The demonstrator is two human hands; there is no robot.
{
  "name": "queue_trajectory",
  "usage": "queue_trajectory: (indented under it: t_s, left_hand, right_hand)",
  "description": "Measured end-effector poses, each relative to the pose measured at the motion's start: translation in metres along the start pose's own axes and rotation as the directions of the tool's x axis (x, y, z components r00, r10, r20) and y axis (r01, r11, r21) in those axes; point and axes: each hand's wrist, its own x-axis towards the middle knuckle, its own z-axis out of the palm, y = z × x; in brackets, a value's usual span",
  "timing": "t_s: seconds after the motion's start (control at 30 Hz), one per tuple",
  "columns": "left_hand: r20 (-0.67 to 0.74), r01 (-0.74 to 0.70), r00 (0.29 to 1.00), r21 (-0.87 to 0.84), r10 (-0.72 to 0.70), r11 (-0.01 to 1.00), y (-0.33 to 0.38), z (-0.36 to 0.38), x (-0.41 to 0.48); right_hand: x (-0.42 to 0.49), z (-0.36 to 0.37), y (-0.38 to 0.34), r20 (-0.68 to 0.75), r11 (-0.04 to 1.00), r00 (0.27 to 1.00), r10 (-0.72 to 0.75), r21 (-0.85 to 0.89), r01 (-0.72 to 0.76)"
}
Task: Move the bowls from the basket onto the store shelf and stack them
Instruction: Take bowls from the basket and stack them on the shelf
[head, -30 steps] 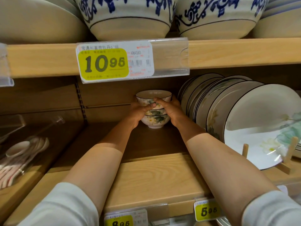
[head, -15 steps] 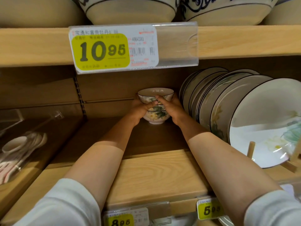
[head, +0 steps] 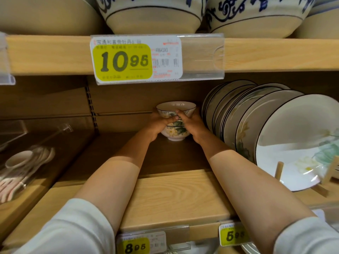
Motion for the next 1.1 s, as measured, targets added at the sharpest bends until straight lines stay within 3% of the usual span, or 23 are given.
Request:
queue_trajectory:
  t_s: [0.2,0.37,0.47,0.67,0.8,0.9,1.1]
  left_hand:
    - [-0.034,0.043,0.999,0.076,-0.041,0.996,0.015,-0.001,-0.019]
    - [-0.051,0.046,0.998,0.092,-0.042,0.995,0.026,-0.016,-0.046]
    - [-0.096,0.055,0.994,0.072,-0.048,0.996,0.031,-0.03,-0.07]
    - [-0.199,0.216,0.953,-0.085,-0.229,0.973,0.043,-0.057,-0.134]
    - [-0.206,0.167,0.956,-0.199,-0.208,0.966,0.049,-0.066,-0.193]
    - [-0.21,0.067,0.973,-0.144,-0.097,0.987,0.058,-0.069,-0.244]
    - [-0.31,-0.08,0.95,-0.165,0.026,0.983,0.075,-0.073,-0.352]
  right_hand:
    - [-0.02,0.002,-0.01,-0.021,0.999,1.0,0.008,-0.042,-0.009]
    - [-0.044,0.005,-0.025,-0.068,0.991,0.993,0.101,-0.075,-0.106]
    - [-0.071,0.003,-0.035,-0.055,0.99,0.988,0.141,0.003,-0.141]
    - [-0.134,-0.012,-0.048,-0.097,0.935,0.947,0.305,0.217,-0.279]
    - [-0.187,-0.026,-0.055,-0.131,0.916,0.951,0.281,0.333,-0.225]
    - [-0.221,-0.034,-0.064,-0.119,0.888,0.951,0.286,0.407,-0.216]
    - [-0.289,-0.038,-0.072,0.06,0.785,0.957,0.285,0.558,-0.269]
